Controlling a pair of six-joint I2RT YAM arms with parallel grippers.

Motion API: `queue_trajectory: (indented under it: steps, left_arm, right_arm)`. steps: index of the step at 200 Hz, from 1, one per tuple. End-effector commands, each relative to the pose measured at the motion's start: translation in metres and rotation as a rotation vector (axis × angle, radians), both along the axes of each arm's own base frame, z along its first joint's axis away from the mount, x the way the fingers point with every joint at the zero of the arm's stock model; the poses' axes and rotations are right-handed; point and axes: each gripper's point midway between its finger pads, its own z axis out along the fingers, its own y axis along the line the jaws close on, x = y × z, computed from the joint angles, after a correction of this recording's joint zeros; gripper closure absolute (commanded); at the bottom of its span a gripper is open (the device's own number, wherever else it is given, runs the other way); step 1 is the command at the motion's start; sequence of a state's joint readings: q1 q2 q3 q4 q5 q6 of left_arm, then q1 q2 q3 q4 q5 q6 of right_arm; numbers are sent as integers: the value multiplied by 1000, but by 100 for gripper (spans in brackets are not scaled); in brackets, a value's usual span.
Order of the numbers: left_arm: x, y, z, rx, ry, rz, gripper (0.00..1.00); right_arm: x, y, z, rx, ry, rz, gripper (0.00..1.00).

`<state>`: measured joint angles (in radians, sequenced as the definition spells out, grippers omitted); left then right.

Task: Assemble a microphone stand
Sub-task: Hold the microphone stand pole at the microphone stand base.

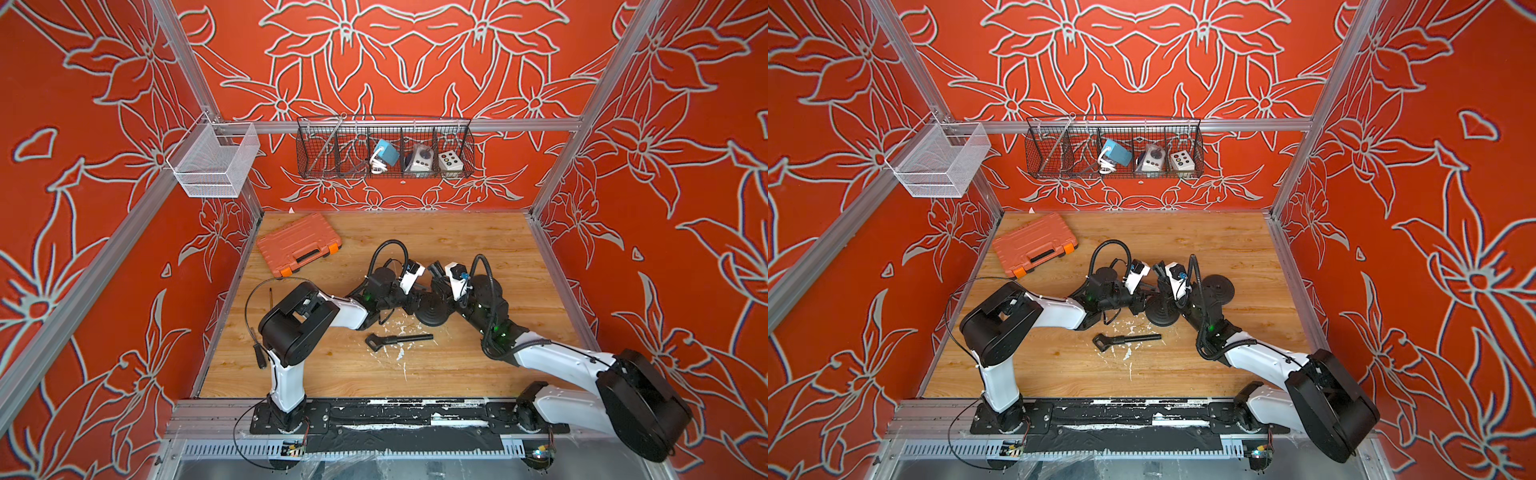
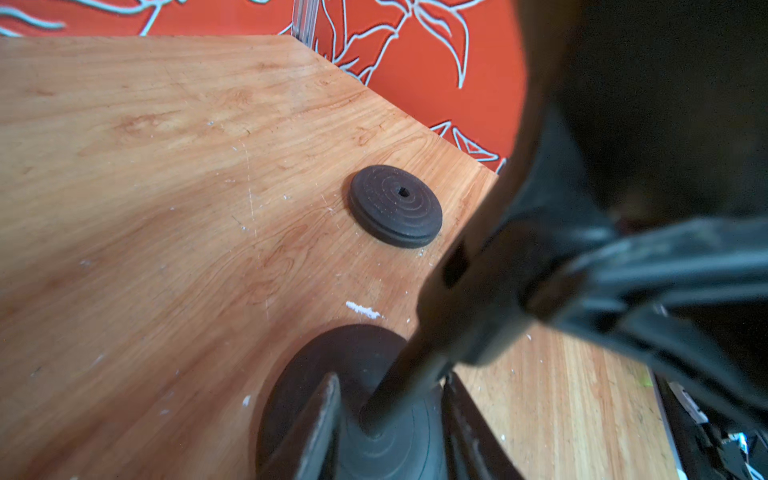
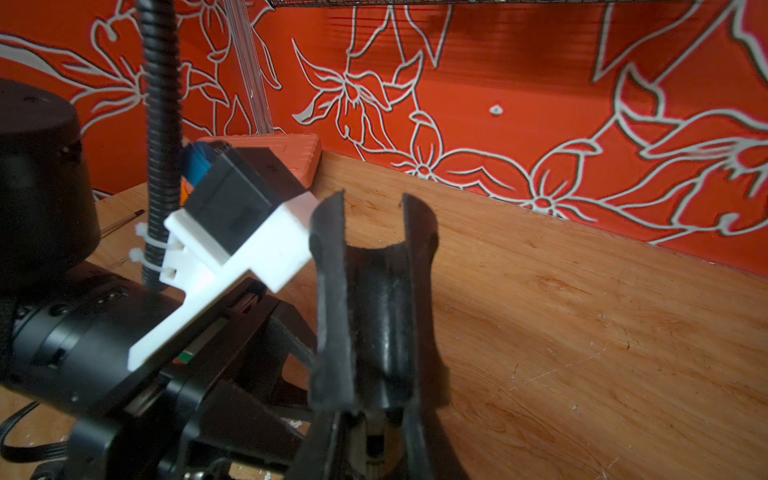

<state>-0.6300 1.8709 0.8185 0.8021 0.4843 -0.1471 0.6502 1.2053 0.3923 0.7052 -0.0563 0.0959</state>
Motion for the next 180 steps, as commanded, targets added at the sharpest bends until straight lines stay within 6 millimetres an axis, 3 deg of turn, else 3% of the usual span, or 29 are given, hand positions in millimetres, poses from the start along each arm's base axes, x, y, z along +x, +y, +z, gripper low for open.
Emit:
queue_trajectory:
  steps: [1, 83, 152, 180]
  left_arm:
    - [17, 15, -1, 14, -38, 68, 59]
    - [3, -13, 12, 0, -84, -16, 59]
    - [-6, -20, 16, -20, -108, -66, 64]
    - [-11, -11, 14, 2, -114, -42, 61]
  right_arm:
    - [-32, -2, -68, -119, 205, 76, 100]
    - [-40, -10, -88, -136, 230, 68, 100]
    - [-39, -16, -93, -146, 236, 37, 100]
    - [-35, -22, -88, -132, 235, 7, 100]
